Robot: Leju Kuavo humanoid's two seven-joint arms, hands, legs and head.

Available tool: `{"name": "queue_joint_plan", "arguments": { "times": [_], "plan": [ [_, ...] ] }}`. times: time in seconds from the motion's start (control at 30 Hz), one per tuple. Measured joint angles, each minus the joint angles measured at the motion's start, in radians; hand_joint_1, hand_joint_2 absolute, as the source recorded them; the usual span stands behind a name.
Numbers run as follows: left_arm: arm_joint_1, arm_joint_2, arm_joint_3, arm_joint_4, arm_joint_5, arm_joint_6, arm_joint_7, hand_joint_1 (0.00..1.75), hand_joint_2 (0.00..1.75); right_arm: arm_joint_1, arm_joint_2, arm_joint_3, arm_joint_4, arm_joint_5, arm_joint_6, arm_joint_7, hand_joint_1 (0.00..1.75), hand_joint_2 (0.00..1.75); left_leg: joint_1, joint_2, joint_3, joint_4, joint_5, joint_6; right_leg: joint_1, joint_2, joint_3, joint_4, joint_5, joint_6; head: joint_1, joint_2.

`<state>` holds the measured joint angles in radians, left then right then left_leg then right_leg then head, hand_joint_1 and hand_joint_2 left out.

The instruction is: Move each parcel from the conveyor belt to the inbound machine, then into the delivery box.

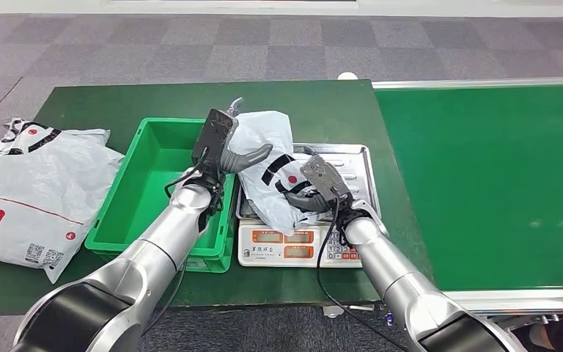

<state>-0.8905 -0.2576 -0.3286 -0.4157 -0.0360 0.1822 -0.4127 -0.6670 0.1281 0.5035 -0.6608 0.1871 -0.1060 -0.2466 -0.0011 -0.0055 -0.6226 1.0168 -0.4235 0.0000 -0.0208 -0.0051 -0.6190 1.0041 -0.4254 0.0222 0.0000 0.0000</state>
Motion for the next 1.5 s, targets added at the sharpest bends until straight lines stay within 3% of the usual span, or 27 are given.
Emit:
{"name": "queue_joint_plan", "arguments": {
  "times": [0.1,0.2,0.43,0.67,0.87,1.13,1.3,1.5],
  "plan": [
    [0.0,0.002,0.005,0.0,-0.002,0.0,-0.009,0.0,1.75,0.023,-0.036,-0.003,-0.048,0.072,-0.113,0.023,0.0,1.75,0.0,0.0,0.0,0.0,0.0,0.0,0.0,0.0,0.0,0.0,0.0,0.0,0.0,0.0],
    [0.001,0.007,0.009,0.0,-0.008,-0.001,-0.021,0.0,1.75,0.043,-0.076,-0.023,-0.091,0.11,-0.141,0.023,0.0,1.75,-0.001,-0.001,0.0,0.0,0.0,0.0,0.0,0.0,0.0,0.0,0.0,0.0,0.0,0.0],
    [0.017,0.011,0.018,-0.011,-0.043,0.001,-0.064,0.0,1.75,0.067,-0.115,-0.151,-0.145,0.106,-0.079,-0.057,0.0,1.75,-0.001,0.0,0.0,0.0,0.0,0.0,0.0,0.0,0.0,0.0,0.0,0.0,0.0,0.0],
    [0.031,0.007,0.018,-0.027,-0.113,0.026,-0.087,0.0,1.75,0.069,-0.129,-0.255,-0.186,-0.069,0.059,-0.173,0.0,1.75,0.0,0.0,0.0,0.0,0.0,0.0,0.0,0.0,0.0,0.0,0.0,0.0,0.0,0.0],
    [0.036,-0.001,0.006,-0.032,-0.175,0.061,-0.085,0.0,1.75,0.063,-0.151,-0.324,-0.191,-0.149,0.06,-0.217,0.0,1.75,-0.001,0.0,-0.001,0.0,0.0,0.0,-0.001,-0.001,0.0,0.0,0.0,0.0,0.0,0.0],
    [0.036,-0.008,-0.009,-0.035,-0.207,0.065,-0.069,0.0,1.75,0.052,-0.175,-0.366,-0.179,-0.156,0.042,-0.231,0.0,1.75,-0.001,0.0,-0.001,0.0,0.0,0.0,0.0,0.0,-0.001,0.0,0.0,0.0,0.0,0.0],
    [0.028,-0.009,-0.079,-0.028,-0.379,0.075,-0.004,0.0,1.75,0.032,-0.211,-0.4,-0.126,-0.117,-0.063,-0.245,0.0,1.75,-0.001,-0.001,-0.001,0.0,0.0,0.0,-0.001,-0.002,-0.001,0.0,0.0,0.0,0.0,0.0],
    [0.002,-0.004,-0.232,0.001,-0.636,0.045,0.066,0.0,1.75,0.015,-0.259,-0.453,-0.037,-0.058,-0.124,-0.246,0.0,1.75,-0.003,-0.001,-0.002,0.0,0.0,0.001,-0.002,-0.002,-0.001,0.0,0.0,0.0,0.0,0.0]
  ]
}}
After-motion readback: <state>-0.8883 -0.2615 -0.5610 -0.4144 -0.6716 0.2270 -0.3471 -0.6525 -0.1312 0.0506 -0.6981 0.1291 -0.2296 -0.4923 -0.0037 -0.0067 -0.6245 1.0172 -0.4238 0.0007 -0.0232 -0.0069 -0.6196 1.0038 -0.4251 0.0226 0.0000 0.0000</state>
